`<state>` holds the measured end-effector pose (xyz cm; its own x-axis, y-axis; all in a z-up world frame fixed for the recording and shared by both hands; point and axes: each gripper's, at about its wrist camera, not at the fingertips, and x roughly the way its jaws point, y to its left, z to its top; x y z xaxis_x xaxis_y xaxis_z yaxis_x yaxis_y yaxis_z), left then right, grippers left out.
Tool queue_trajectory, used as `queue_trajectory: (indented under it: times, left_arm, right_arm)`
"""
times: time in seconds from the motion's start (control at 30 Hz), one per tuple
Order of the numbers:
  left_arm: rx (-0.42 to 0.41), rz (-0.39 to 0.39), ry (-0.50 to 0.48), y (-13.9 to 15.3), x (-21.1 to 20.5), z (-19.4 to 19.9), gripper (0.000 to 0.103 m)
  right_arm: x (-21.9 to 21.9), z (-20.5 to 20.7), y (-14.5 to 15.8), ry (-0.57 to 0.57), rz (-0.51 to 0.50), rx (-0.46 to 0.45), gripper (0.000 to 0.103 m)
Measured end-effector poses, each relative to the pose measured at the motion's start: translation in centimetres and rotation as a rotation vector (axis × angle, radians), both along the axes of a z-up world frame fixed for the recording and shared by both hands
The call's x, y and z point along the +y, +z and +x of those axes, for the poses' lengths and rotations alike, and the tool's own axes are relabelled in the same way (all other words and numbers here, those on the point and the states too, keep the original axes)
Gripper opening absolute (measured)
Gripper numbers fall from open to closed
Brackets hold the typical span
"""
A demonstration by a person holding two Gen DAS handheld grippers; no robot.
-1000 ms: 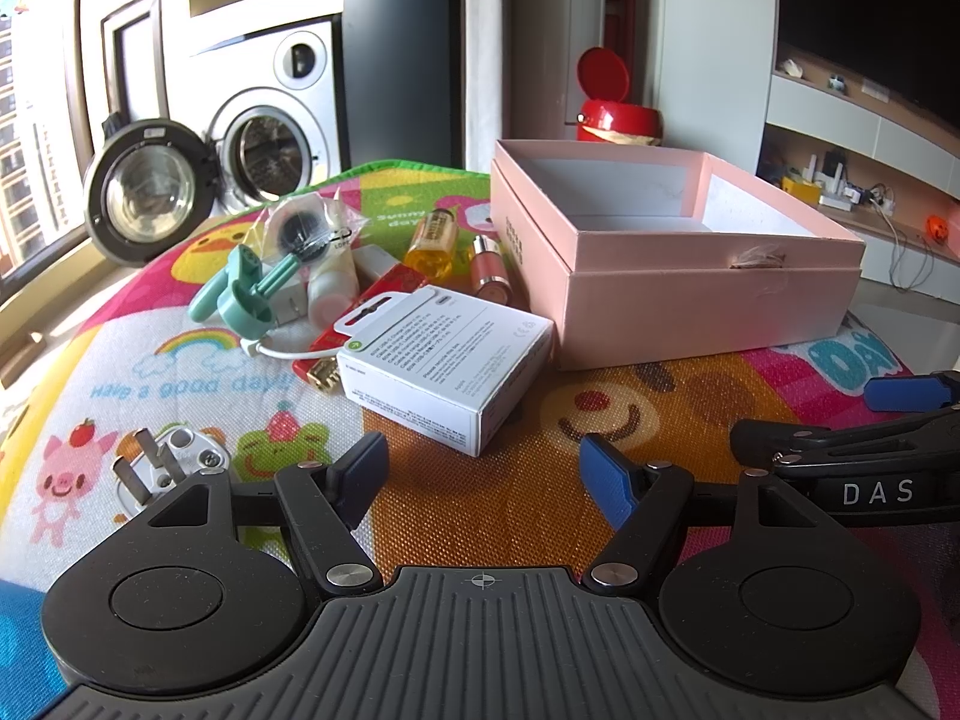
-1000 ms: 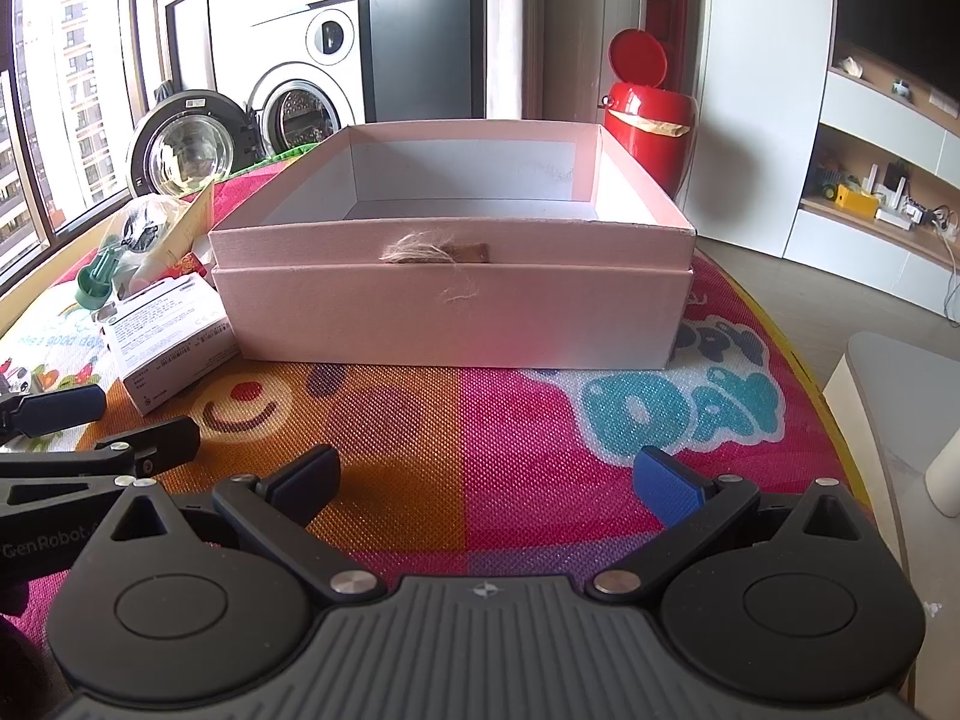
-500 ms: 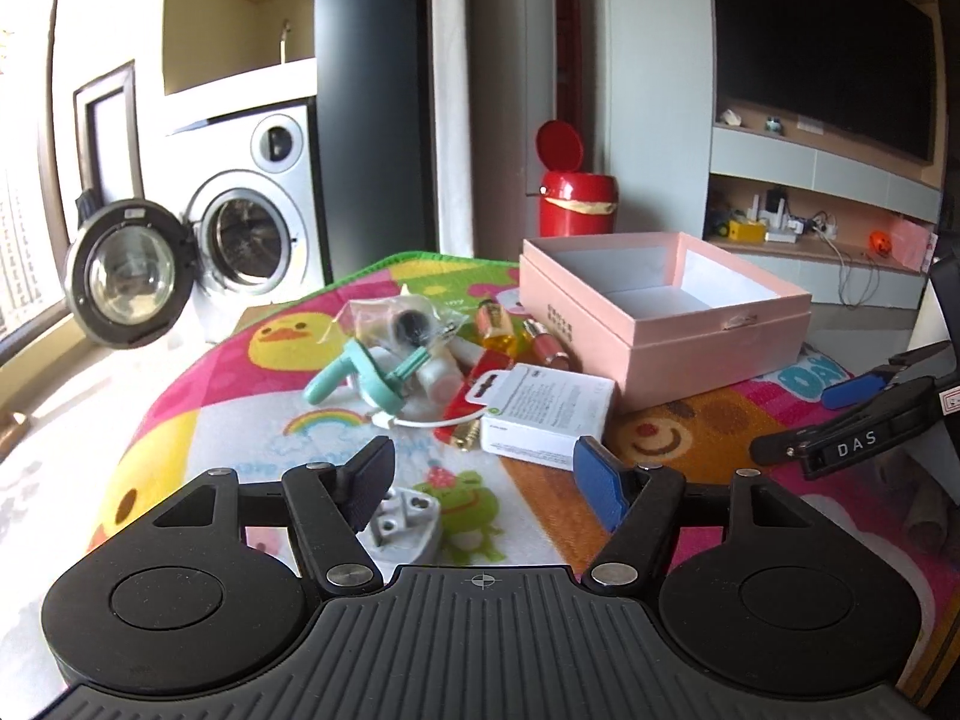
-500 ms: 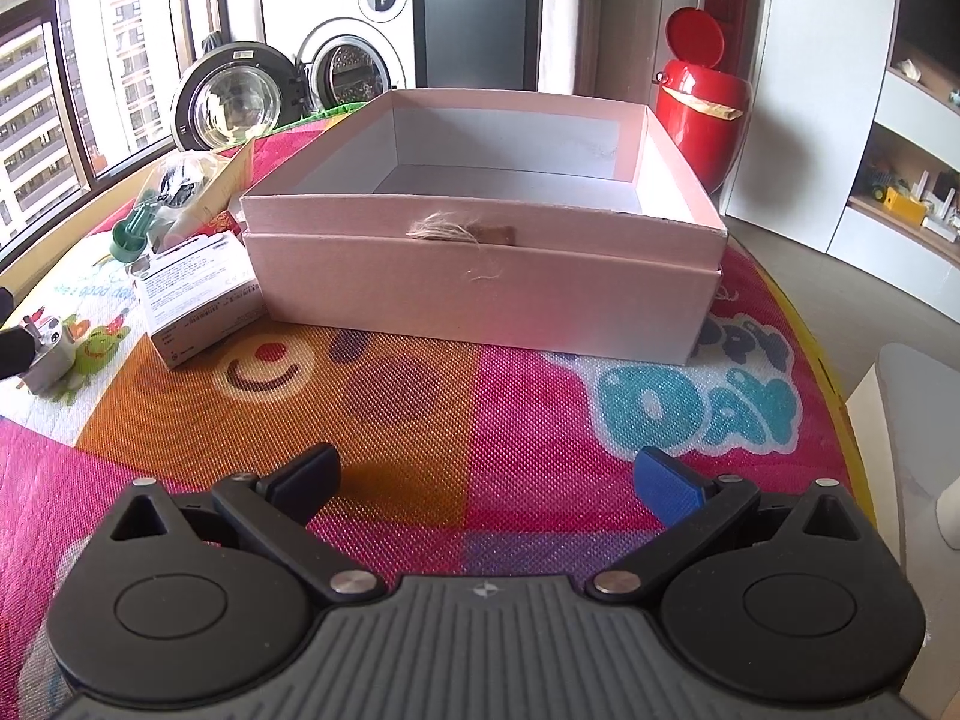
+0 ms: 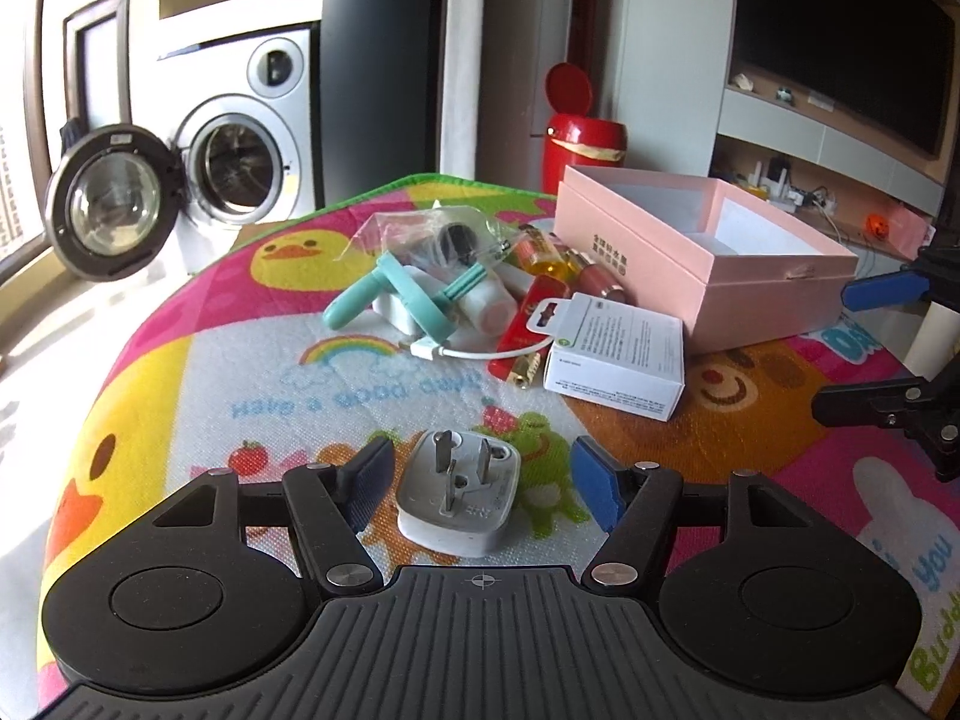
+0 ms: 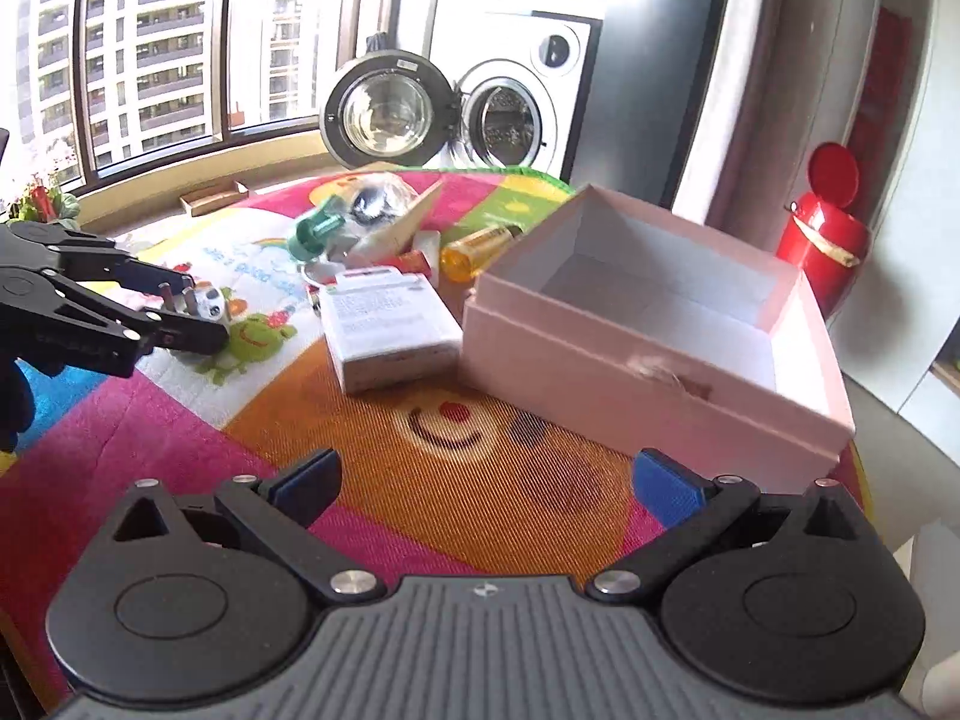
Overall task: Organize rigid objects
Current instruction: 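Grasp the white wall plug with the left gripper while the right gripper grasps the white charger box, then drop the plug into the pink box with the left gripper while the right gripper places the charger box inside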
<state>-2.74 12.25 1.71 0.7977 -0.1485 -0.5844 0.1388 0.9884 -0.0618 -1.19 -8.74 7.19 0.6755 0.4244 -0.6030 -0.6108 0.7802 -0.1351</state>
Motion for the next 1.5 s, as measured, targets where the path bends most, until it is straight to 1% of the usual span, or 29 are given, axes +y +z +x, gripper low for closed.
queue_trajectory:
  times: [0.1,0.2,0.23,0.37,0.47,0.6,0.67,0.83,0.87,0.93,0.97,1.07,1.13,1.2,1.3,1.33,1.4,1.47,1.5]
  left_arm:
    - [0.001,-0.007,0.000,-0.3,-0.1,-0.1,0.069]
    - [-0.008,-0.020,0.000,-0.4,0.0,-0.6,0.069]
    - [-0.013,-0.026,-0.003,-0.3,0.2,-0.9,0.069]
    - [-0.019,-0.039,-0.023,0.0,0.9,-1.8,0.069]
    - [-0.021,-0.032,-0.037,0.2,1.1,-2.4,0.069]
    - [-0.035,-0.039,-0.029,0.5,1.7,-2.8,0.069]
    - [-0.038,-0.039,-0.035,0.6,1.8,-2.8,0.069]
    - [-0.028,-0.028,-0.065,0.5,1.5,-2.7,0.068]
    - [-0.026,-0.032,-0.062,0.4,1.5,-2.5,0.068]
    - [-0.024,-0.036,-0.050,0.2,1.5,-2.0,0.066]
    - [-0.029,-0.035,-0.046,0.1,1.5,-1.8,0.066]
    - [-0.049,-0.013,-0.048,-0.1,1.3,-0.9,0.063]
    - [-0.040,-0.001,-0.059,-0.2,1.0,-0.5,0.053]
    - [-0.040,0.021,-0.065,-0.4,0.6,-0.4,0.045]
    - [-0.039,0.026,-0.065,-0.4,0.6,-0.7,0.045]
    - [-0.037,0.018,-0.060,-0.4,0.8,-0.9,0.045]
    - [-0.031,0.006,-0.043,-0.4,1.2,-1.3,0.045]
    - [-0.028,0.008,-0.025,-0.3,1.6,-1.6,0.045]
    - [-0.027,0.008,-0.021,-0.3,1.7,-1.7,0.045]
  right_arm:
    - [3.3,1.7,2.4,0.096,0.001,-0.002,0.103]
    - [7.5,4.4,3.1,0.169,-0.050,0.020,0.100]
    - [8.8,5.5,3.0,0.178,-0.070,0.048,0.098]
    - [12.6,9.9,1.6,0.182,-0.130,0.172,0.097]
    - [13.4,12.1,-0.2,0.146,-0.156,0.258,0.096]
    - [13.0,12.0,-1.0,0.135,-0.140,0.337,0.095]
    - [12.3,11.0,-1.0,0.134,-0.115,0.361,0.095]
    - [9.5,7.5,0.0,0.195,-0.012,0.412,0.095]
    - [8.9,6.8,0.1,0.190,0.002,0.403,0.095]
    - [7.8,5.3,0.4,0.181,0.004,0.342,0.095]
    - [7.2,4.5,0.7,0.180,-0.001,0.288,0.095]
    - [5.6,3.0,0.9,0.184,-0.024,0.179,0.095]
    - [5.0,2.7,0.5,0.197,-0.044,0.163,0.097]
    - [4.6,3.1,-0.3,0.193,-0.061,0.167,0.097]
    - [4.3,4.7,-1.2,0.165,-0.044,0.183,0.097]
    - [4.4,5.4,-1.4,0.157,-0.024,0.193,0.097]
    - [4.4,6.7,-1.5,0.174,0.035,0.250,0.097]
    - [4.8,8.1,-1.7,0.207,0.114,0.328,0.098]
    - [5.1,8.5,-1.9,0.212,0.140,0.349,0.098]
